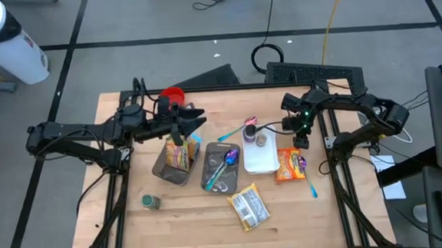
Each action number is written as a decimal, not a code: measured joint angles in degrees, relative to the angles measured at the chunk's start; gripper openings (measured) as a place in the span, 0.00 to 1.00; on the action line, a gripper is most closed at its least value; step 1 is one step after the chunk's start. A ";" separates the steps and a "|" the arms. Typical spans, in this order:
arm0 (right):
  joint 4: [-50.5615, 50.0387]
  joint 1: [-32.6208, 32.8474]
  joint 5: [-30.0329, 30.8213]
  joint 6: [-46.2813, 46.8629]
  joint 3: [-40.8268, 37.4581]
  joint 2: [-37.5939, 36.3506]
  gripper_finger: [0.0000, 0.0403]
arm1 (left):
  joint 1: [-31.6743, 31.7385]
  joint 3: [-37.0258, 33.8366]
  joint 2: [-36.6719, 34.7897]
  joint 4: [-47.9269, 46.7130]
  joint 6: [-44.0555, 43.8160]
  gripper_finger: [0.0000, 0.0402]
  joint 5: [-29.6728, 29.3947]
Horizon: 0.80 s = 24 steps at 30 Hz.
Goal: Pick & Place Food Item
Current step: Put the orange pack into the left gray bin
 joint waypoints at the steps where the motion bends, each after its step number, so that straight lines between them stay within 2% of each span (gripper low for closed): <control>1: 0.54 0.00 -0.05 -0.01 0.00 0.01 0.50 | 0.04 0.00 0.00 0.02 0.00 0.64 0.00; 12: 3.08 0.00 -4.21 -0.17 -1.36 1.51 0.50 | 0.06 0.00 0.00 0.02 -0.11 0.64 -0.02; 24: 3.26 0.07 -5.54 -0.20 -1.22 6.82 0.50 | 0.05 0.00 0.00 0.02 -0.35 0.64 -0.02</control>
